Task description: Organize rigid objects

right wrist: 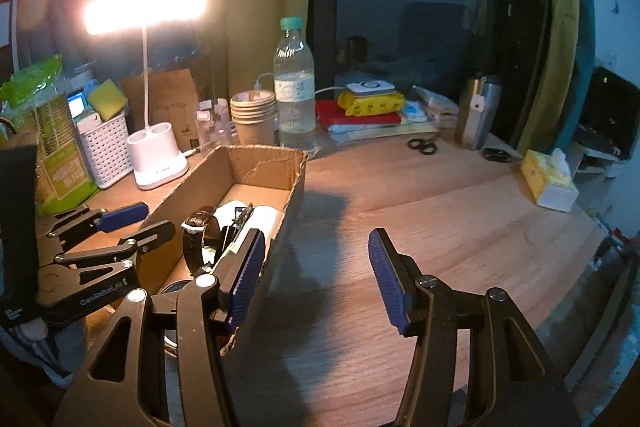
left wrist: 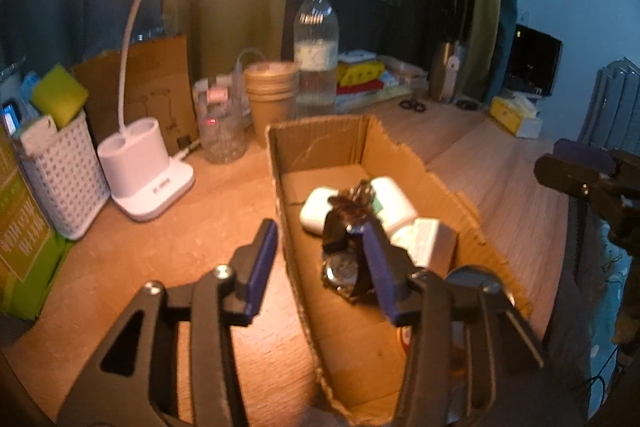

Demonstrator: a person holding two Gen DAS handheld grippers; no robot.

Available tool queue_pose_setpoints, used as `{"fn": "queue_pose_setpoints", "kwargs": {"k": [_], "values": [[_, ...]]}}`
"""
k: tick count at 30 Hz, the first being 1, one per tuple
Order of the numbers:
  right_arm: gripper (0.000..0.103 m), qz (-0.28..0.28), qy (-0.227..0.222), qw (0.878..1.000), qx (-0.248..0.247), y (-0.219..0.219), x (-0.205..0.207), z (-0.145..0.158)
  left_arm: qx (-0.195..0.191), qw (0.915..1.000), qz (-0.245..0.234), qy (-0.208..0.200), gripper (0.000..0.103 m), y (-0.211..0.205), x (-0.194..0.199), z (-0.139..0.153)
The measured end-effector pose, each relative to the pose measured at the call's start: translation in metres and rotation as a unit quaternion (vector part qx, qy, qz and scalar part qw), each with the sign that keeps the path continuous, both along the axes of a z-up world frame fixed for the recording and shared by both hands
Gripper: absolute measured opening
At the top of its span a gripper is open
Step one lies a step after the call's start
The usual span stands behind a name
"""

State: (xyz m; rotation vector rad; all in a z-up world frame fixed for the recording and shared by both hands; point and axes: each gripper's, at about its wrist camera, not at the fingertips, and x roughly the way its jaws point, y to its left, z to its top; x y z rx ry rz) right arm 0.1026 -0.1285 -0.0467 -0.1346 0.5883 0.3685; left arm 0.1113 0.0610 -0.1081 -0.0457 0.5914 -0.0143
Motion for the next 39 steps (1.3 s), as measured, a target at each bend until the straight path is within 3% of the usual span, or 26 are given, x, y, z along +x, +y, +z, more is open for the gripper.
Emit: {"fn": "queue_pose_setpoints", "kwargs": {"k": [4, 15, 21, 31, 39], "values": [[0.058, -0.016, -0.021, 1.0, 0.005, -0.009, -0.007, 0.015, 0.005, 0.9993, 0.001, -0.038, 0.055, -0.005, -0.011, 0.015], [0.063, -0.043, -0.076, 0.996, 0.027, -0.039, -0.039, 0.054, 0.0, 0.996, -0.002, -0.089, 0.068, -0.029, -0.034, 0.06], [0.064, -0.066, -0.114, 0.991, 0.037, -0.052, -0.057, 0.071, 0.004, 0.9935, -0.006, -0.114, 0.08, -0.044, -0.049, 0.082], [0.064, -0.078, -0.148, 0.985, 0.048, -0.068, -0.083, 0.09, 0.023, 0.9877, 0.01, -0.154, 0.087, -0.059, -0.074, 0.117], [0.065, -0.081, -0.165, 0.982, 0.053, -0.072, -0.097, 0.099, 0.014, 0.9831, 0.016, -0.182, 0.089, -0.058, -0.094, 0.14]]}}
